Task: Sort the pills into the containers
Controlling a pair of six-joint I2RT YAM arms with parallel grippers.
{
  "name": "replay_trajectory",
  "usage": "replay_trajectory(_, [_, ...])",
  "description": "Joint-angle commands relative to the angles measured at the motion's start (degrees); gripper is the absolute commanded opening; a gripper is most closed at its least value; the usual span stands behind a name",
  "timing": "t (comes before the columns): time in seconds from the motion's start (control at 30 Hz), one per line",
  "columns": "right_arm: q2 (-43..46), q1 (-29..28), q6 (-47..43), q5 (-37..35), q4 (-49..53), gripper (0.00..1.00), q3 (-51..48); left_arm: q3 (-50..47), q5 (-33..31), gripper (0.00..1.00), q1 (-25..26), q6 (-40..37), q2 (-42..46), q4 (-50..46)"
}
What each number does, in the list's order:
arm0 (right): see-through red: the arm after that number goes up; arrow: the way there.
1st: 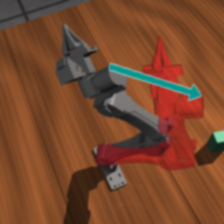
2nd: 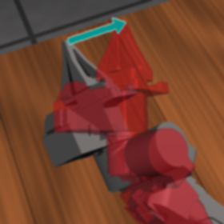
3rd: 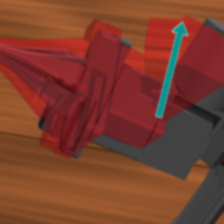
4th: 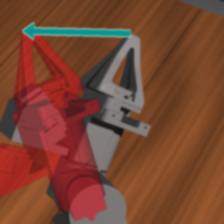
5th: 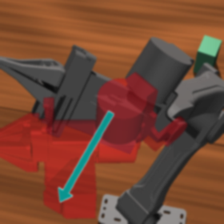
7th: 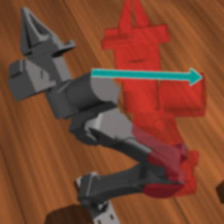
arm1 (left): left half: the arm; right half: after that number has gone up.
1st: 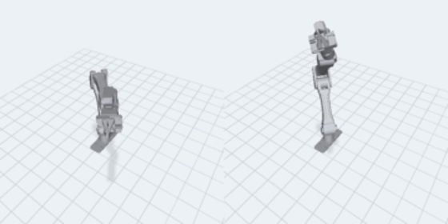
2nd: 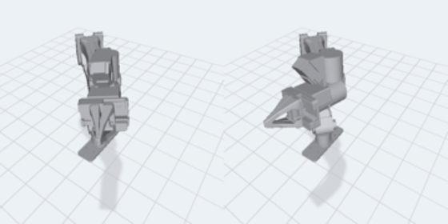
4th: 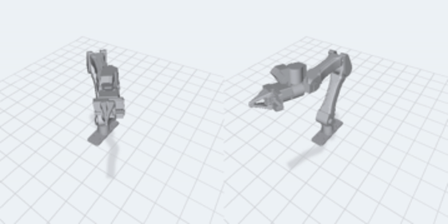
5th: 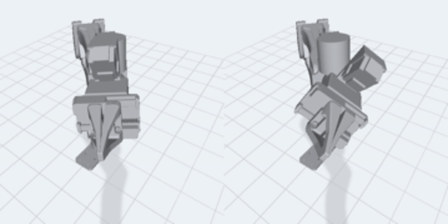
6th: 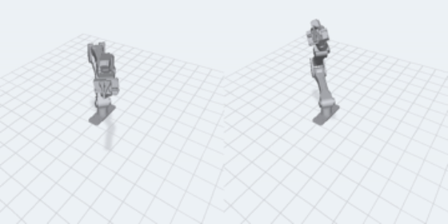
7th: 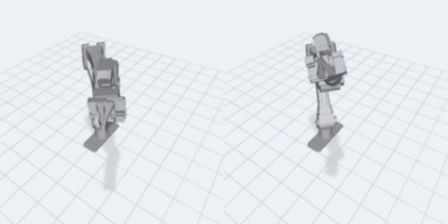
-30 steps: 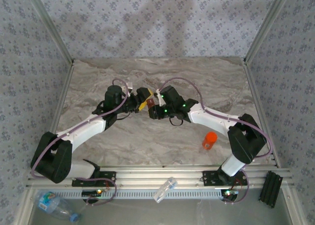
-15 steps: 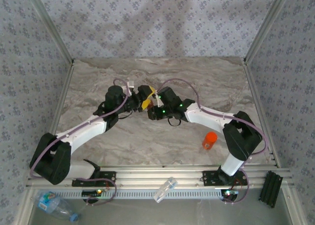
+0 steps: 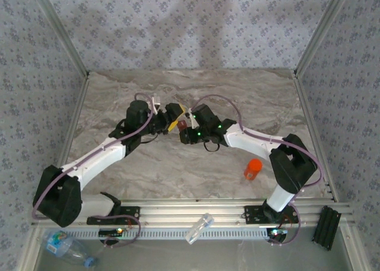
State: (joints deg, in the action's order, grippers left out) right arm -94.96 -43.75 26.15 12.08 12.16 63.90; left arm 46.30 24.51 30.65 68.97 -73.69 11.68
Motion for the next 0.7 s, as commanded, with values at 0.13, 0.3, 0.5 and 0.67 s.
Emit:
replay_trajectory(0.13, [2.74,0.24,0.48,1.27,0.13,0.25,0.31,-1.57,-0.87,0.83,-0.15,-1.82,-2.40,-0.11])
replay_trajectory(0.3, [3.02,-0.20,0.65,1.39,0.12,0.25,0.69,-1.28,-1.04,0.83,-0.10,-1.99,-3.11,0.55])
replay_trajectory(0.5, [3.02,-0.77,0.74,1.46,0.07,0.25,0.57,-1.05,-1.57,0.83,-0.09,-1.98,-3.58,1.48])
replay_trajectory(0.67, [2.58,-1.06,0.74,1.50,-0.10,0.25,0.19,-0.02,-1.57,0.83,-0.09,-1.90,-4.00,1.98])
